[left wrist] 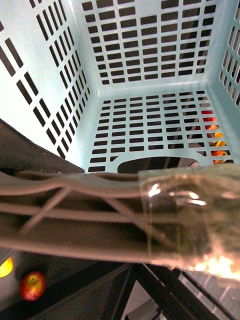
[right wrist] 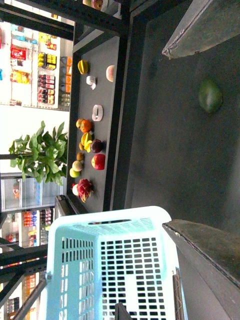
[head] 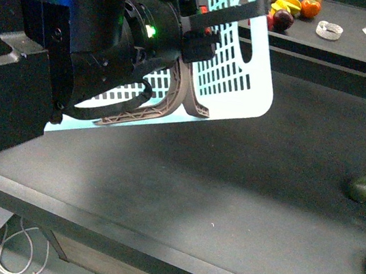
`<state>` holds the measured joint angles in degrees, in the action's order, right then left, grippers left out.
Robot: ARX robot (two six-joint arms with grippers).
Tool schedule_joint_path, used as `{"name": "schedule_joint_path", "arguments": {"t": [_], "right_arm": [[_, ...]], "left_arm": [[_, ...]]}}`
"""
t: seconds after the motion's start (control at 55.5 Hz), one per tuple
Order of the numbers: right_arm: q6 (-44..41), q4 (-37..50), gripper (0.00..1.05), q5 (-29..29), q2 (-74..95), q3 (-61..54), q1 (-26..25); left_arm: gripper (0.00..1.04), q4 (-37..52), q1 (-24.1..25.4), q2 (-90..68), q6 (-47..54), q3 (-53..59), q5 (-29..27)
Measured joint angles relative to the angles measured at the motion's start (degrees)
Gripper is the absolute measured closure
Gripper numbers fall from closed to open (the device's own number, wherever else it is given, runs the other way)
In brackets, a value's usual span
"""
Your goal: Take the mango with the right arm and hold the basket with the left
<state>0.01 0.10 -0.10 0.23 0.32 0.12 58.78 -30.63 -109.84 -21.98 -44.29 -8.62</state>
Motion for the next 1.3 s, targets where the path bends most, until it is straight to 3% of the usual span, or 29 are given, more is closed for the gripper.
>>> {"name": "schedule_joint_path", "arguments": {"t": [0.396,1.297], "right_arm": [[0.0,0.0,0.08,0.0,0.0,0.0,0.0],[0.0,0.0,0.08,0.0,0.0,0.0,0.0]], "left_arm": [[1.0,0.92,-5.05,-0.33,6.25,-2.36,1.14],[1.0,2.56,-4.26,-2.25,6.08,-3.19,1.81]]}}
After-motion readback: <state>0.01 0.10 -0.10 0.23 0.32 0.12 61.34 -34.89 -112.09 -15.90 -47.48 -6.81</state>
